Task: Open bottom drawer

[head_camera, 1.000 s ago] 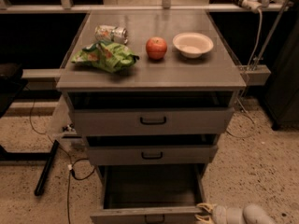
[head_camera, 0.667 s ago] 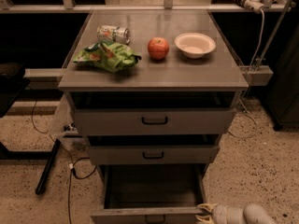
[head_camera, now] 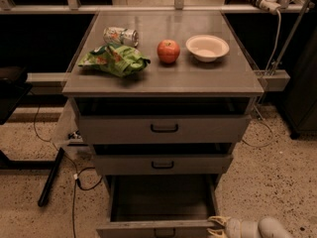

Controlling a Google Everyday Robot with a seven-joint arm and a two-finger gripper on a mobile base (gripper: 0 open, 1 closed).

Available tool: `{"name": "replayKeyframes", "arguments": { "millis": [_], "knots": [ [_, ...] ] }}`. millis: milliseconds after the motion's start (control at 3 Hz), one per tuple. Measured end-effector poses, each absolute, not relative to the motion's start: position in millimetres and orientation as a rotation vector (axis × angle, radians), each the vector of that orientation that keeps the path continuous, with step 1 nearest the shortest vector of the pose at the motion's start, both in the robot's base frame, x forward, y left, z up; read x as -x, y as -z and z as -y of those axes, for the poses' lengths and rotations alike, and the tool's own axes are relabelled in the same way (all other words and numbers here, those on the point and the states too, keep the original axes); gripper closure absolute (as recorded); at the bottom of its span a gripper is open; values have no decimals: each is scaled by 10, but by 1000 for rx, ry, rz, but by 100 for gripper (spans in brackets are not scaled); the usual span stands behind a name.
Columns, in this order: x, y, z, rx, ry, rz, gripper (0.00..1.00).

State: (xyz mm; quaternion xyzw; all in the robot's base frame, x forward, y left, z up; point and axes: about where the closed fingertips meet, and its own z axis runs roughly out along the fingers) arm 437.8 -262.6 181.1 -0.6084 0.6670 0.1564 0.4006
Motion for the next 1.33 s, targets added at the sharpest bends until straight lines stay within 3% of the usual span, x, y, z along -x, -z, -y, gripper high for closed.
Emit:
{"name": "replayKeyframes", "arguments": {
  "millis": [333,1000,1333],
  "knots": [
    [-4307,-1779,2654,1525,-415,-1686,38],
    [-4152,-1755,2688,1494,-447,-1688,84],
    [-4150,-1792,2687,1494,-448,-1688,100]
  ]
}}
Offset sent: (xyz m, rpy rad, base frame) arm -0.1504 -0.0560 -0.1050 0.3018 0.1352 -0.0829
